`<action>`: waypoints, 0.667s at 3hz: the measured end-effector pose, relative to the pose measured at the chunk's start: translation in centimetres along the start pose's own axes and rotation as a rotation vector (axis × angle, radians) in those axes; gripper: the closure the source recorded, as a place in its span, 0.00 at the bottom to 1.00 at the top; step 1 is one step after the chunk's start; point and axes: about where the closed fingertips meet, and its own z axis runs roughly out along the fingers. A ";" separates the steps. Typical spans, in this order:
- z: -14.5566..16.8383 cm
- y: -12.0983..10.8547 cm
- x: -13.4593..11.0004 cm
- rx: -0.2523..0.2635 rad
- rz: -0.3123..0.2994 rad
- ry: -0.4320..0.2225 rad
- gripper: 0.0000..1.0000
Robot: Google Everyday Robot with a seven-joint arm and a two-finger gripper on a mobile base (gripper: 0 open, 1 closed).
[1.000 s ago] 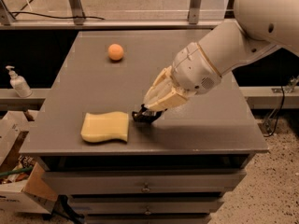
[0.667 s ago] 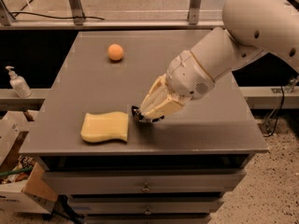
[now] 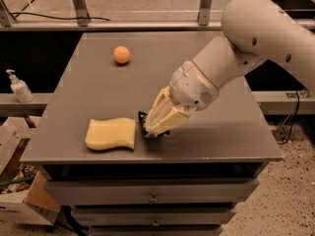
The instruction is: Move rxbar chocolate near sponge
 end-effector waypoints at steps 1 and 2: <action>0.3 0.1 0.2 -0.022 0.004 -0.001 0.13; 0.4 0.2 0.2 -0.031 0.005 -0.001 0.00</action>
Offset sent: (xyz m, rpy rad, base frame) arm -0.0024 -0.0026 -0.0059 -0.0073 0.0371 0.0229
